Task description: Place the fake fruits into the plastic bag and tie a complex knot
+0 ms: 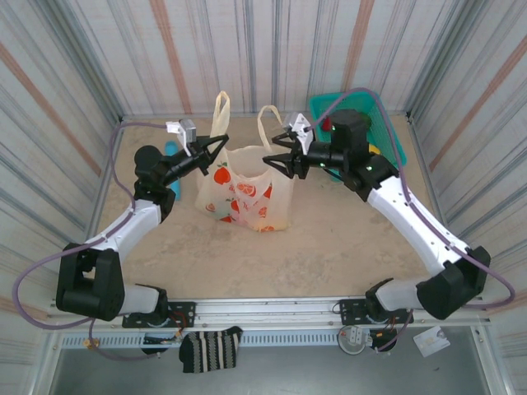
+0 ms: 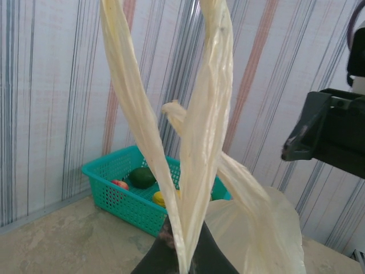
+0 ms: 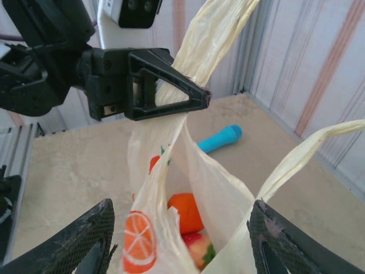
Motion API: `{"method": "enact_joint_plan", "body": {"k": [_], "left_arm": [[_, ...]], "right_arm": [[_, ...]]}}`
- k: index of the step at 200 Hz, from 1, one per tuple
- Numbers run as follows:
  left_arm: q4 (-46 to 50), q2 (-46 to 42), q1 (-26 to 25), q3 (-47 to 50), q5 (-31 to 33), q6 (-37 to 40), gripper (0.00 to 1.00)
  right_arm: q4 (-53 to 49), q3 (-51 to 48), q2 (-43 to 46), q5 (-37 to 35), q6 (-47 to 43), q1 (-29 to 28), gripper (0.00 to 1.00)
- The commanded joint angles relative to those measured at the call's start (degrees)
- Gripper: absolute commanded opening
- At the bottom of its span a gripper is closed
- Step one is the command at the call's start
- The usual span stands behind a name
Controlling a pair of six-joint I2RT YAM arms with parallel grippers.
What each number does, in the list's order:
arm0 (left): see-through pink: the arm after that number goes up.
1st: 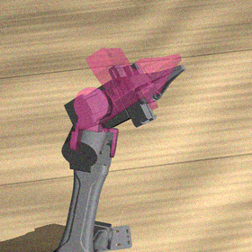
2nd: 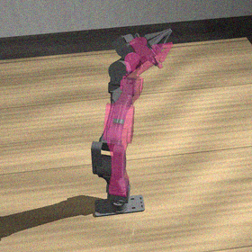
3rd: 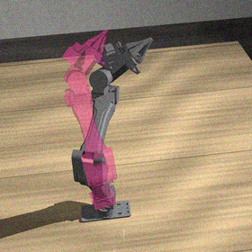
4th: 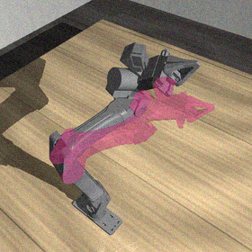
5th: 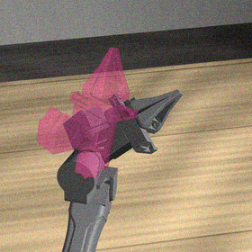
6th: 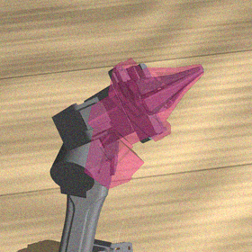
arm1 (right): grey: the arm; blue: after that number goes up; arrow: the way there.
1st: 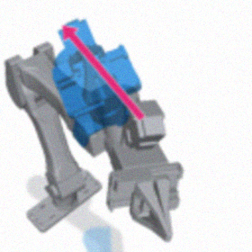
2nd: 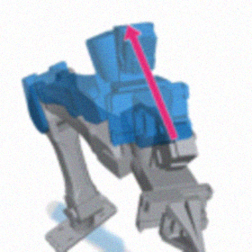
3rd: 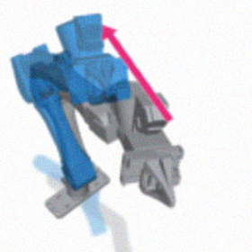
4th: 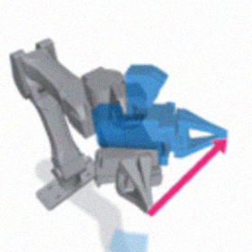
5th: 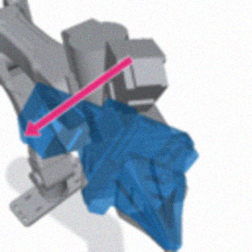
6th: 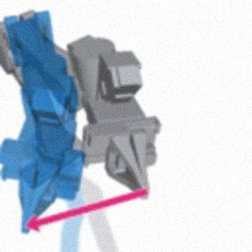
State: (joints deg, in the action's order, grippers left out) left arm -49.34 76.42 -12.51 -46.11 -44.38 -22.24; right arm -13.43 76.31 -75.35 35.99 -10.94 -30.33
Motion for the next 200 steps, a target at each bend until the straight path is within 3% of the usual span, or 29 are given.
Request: {"method": "enact_joint_plan", "body": {"k": [1, 16, 31, 43, 58, 67, 130, 165, 200], "left_arm": [[-0.43, -1.77, -0.06, 0.33, 1.36, 1.35, 0.00], [-0.45, -1.33, -0.13, 0.23, 1.28, 1.11, 0.00], [-0.54, -0.90, -0.36, -0.01, 1.01, 1.01, 0.00], [-0.80, -0.70, -0.49, -0.14, 0.64, 0.97, 0.00], [-1.01, -0.66, -0.66, -0.08, 0.39, 0.97, 0.00], [-1.02, -0.69, -0.66, -0.04, 0.35, 1.19, 0.00], [-0.78, -0.79, -0.98, 0.21, 0.17, 1.73, 0.00], [-0.75, -0.62, -1.36, 0.06, 0.16, 1.74, 0.00], [-0.67, -0.75, -1.37, 0.02, 0.26, 1.70, 0.00]], "right_arm": [[-6.12, 0.30, 4.99, -2.30, 6.09, -0.26, 0.66], [-5.48, -2.75, 8.14, -3.36, 6.27, -0.25, 0.65], [-3.11, -4.93, 9.85, -8.28, 12.75, 1.24, 0.76], [-8.60, -0.10, 6.61, -10.39, 19.64, 4.27, 0.83], [-18.62, 9.29, -1.01, -2.77, 26.61, 9.74, 0.92], [-21.30, 12.11, -4.49, -0.48, 28.04, 10.24, 1.00], [-24.37, 20.14, -16.28, 0.48, 27.29, 7.12, 0.99], [-25.13, 23.04, -18.11, -4.65, 25.05, 4.21, 0.99], [-22.43, 22.00, -17.28, -4.96, 24.45, 4.02, 0.99]]}}
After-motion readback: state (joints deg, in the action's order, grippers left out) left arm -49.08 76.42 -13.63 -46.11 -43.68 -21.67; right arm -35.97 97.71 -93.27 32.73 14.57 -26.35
